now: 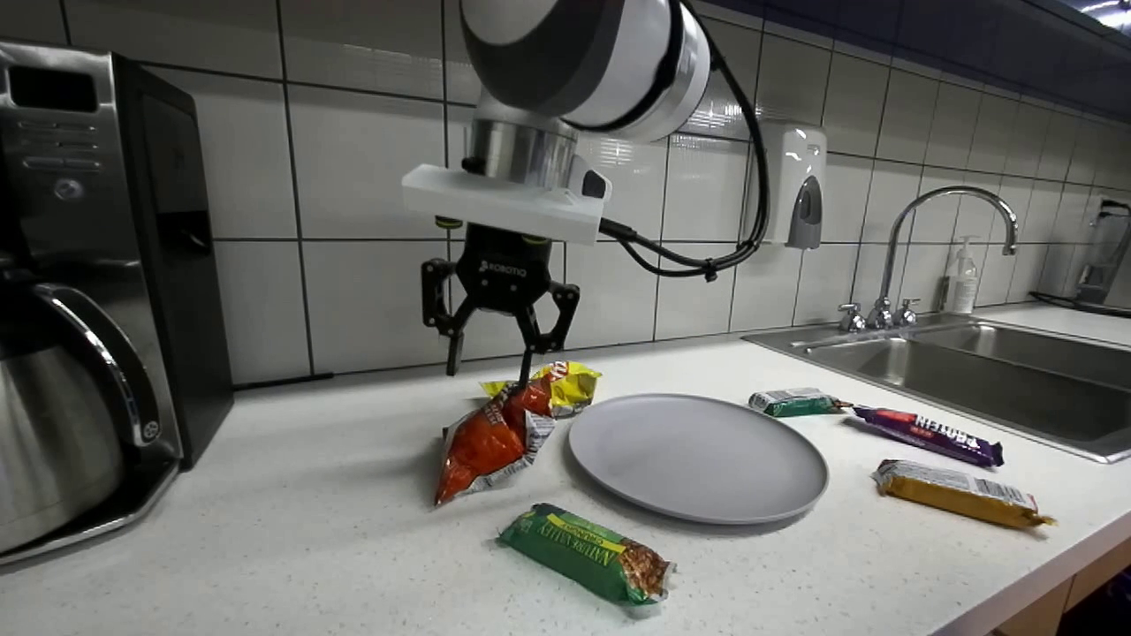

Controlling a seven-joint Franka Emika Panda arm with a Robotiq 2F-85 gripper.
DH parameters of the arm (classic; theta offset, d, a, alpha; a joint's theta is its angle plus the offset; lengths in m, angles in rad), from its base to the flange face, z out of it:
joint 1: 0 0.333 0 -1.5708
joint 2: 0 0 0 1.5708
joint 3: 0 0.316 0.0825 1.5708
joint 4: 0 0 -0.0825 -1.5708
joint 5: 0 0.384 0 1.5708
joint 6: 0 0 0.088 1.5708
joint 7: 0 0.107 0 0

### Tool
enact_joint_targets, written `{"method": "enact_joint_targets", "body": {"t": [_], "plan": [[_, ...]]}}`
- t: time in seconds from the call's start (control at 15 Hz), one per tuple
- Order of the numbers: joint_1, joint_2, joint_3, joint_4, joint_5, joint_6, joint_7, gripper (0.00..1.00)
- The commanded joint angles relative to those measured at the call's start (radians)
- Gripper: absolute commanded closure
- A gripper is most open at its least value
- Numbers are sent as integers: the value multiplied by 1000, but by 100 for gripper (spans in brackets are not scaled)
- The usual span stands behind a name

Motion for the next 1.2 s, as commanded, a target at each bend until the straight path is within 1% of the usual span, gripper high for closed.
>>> {"method": "enact_joint_targets", "body": {"t": [0.0,0.4,0.73,1.0,1.07,1.13], "plan": [[1,-130,19,-82,42,-54,-80,1],[-10,-281,41,-191,81,-133,-174,0],[-19,-369,46,-268,88,-209,-307,0],[-33,-407,40,-318,88,-242,-397,0],[-24,-356,47,-276,65,-213,-336,0],[-28,-364,47,-287,65,-216,-350,0]]}}
